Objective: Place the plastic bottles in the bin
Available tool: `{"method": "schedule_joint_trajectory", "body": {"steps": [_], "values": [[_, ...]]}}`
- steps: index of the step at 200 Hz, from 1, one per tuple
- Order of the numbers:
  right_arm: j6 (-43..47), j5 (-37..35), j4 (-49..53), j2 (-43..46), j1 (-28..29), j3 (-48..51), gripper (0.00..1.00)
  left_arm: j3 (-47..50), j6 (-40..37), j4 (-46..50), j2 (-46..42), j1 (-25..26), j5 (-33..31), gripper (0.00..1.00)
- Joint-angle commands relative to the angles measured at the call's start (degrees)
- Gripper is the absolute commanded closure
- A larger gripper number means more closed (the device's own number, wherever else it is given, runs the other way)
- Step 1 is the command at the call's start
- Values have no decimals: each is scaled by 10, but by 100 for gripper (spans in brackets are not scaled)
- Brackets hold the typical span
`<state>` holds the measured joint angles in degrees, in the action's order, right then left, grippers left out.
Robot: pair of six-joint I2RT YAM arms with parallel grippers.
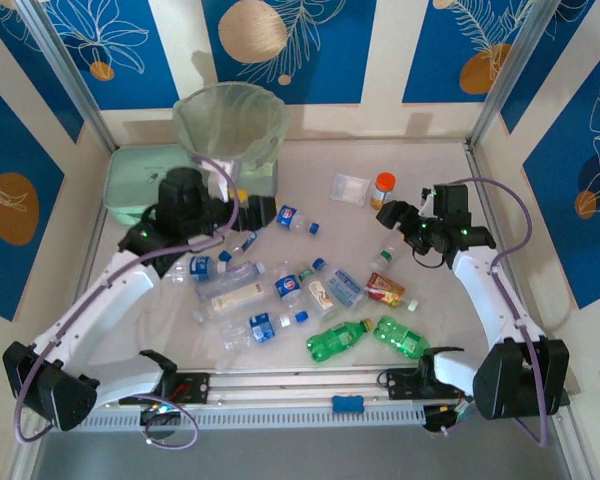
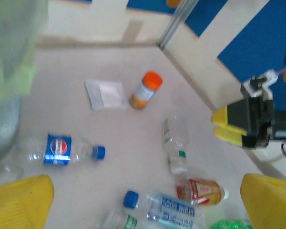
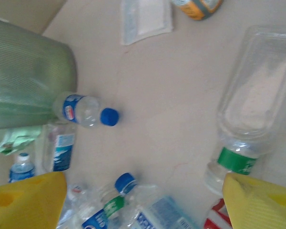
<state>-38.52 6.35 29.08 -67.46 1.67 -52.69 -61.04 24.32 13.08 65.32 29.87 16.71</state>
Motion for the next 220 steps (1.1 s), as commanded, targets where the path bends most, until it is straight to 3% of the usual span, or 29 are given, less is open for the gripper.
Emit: {"method": "schedule_joint_trajectory", "body": {"steps": [1,55,100,165,220], "values": [[25,-40,21,-43,-16,6,14,94,89,-164,-27,27,-24,0],[37,-98,-7,-167,-40,-41,14,208,96,-280,31,80,-92,0],[34,-107,-18,-261,-46,-82,14,201,101,-340,106,92,-122,0],[15,-83,-46,-328,-57,-105,15,192,127,-383,167,97,-104,0],[2,-52,-72,-345,-66,-90,29,181,118,-370,178,97,-111,0]]}}
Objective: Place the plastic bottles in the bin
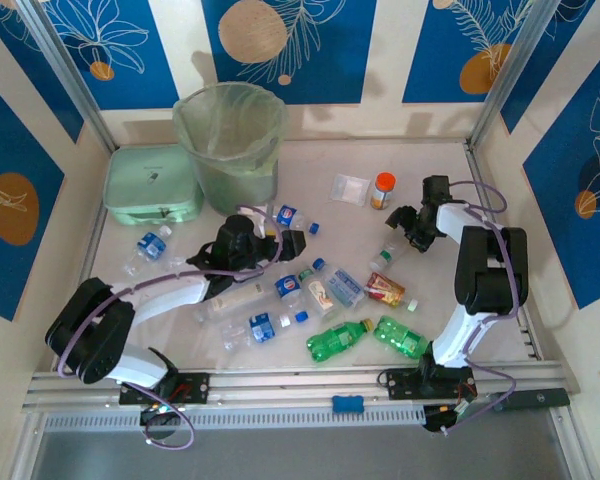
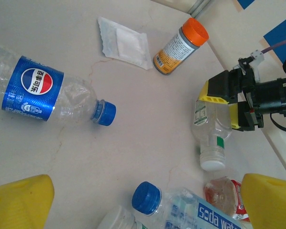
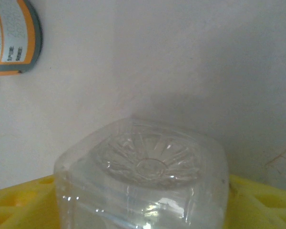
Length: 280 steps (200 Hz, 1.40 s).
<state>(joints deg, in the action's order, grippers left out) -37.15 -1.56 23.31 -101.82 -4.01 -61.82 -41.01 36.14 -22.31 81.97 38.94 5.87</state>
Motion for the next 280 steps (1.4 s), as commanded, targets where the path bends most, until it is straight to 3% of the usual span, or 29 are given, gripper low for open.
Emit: {"method": "schedule_joint_trajectory", "body": {"steps": [1,47,107,151,204,280], "values": [[-12,28,-15,-1,-9,2,30,-20,0,-16,11,6,-3,0],[-12,38,-28,23,-19,22,43,-24,7,-26,18,8,0,0],[-20,96,-43,155,-2,40,45,-55,-13,-22,22,19,59,0],[-47,128,-83,228,72,48,45,-121,-36,-12,64,43,114,0],[-64,133,-107,234,174,18,46,-158,-42,-5,92,69,128,0],[-83,151,-129,225,236,-1,47,-155,-25,-19,105,74,109,0]]}}
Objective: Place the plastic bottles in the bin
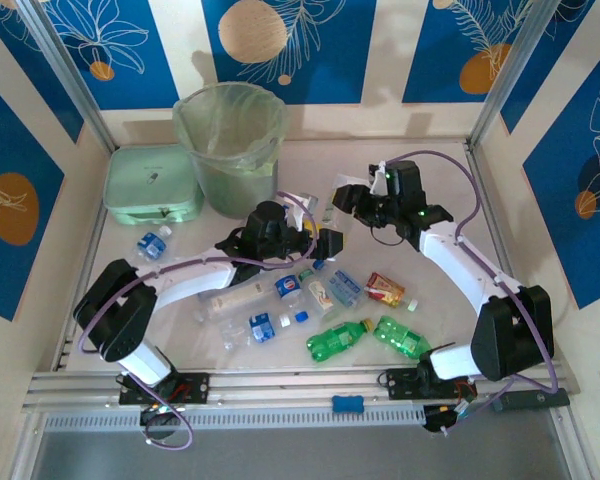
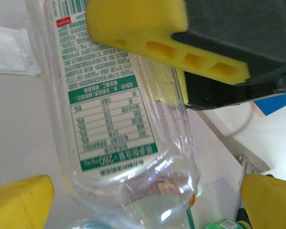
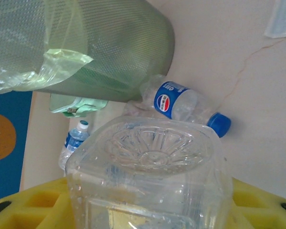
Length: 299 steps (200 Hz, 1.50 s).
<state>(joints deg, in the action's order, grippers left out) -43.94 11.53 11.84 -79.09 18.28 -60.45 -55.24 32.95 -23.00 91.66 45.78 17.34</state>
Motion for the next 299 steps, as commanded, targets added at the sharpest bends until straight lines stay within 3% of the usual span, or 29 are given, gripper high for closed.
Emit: {"method": "schedule_joint_trajectory", "body": {"steps": [1,28,61,109,124,141,168,244,299], "values": [[-16,21,-15,-2,15,-15,47,-13,6,-13,8,5,-7,0],[-25,16,-20,1,29,-4,47,-9,15,-28,10,5,-19,4],[-38,17,-35,5,34,10,47,-3,22,-40,12,5,-31,24],[-38,17,-35,5,38,10,46,7,32,-53,9,5,-39,41],[-35,20,-32,6,36,6,39,12,31,-51,3,5,-52,43],[-18,20,-5,11,22,-15,24,20,31,-42,-8,4,-78,45],[-7,40,19,31,-26,-41,16,28,17,-9,-32,-2,-110,47],[-18,39,14,72,-106,17,16,-68,-119,209,-117,-34,-186,49],[-37,54,-7,39,-97,55,16,-188,-185,297,-128,-103,-156,51]]}}
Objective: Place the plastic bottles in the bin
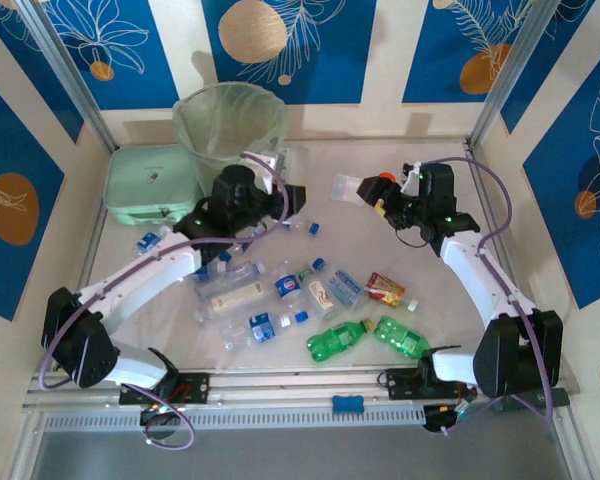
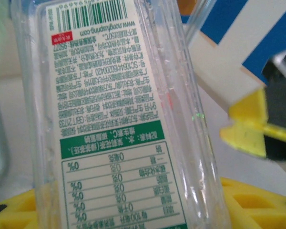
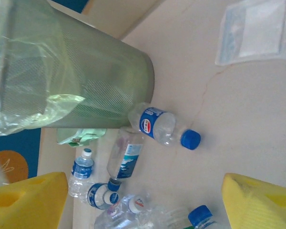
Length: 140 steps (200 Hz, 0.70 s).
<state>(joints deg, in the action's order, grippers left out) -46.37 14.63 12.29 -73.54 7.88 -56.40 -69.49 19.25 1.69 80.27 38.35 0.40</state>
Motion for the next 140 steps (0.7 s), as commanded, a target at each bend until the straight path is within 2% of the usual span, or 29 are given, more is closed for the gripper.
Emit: {"method": "schedule_joint_trajectory", "body": {"steps": [1,79,140], "values": [[-13,24,-11,-18,8,16,16,-47,-49,50,-14,-30,15,51],[-5,29,-3,-58,48,17,16,-220,-123,160,38,-165,29,51],[11,22,19,-56,54,-1,16,-408,-186,288,155,-218,26,51]]}}
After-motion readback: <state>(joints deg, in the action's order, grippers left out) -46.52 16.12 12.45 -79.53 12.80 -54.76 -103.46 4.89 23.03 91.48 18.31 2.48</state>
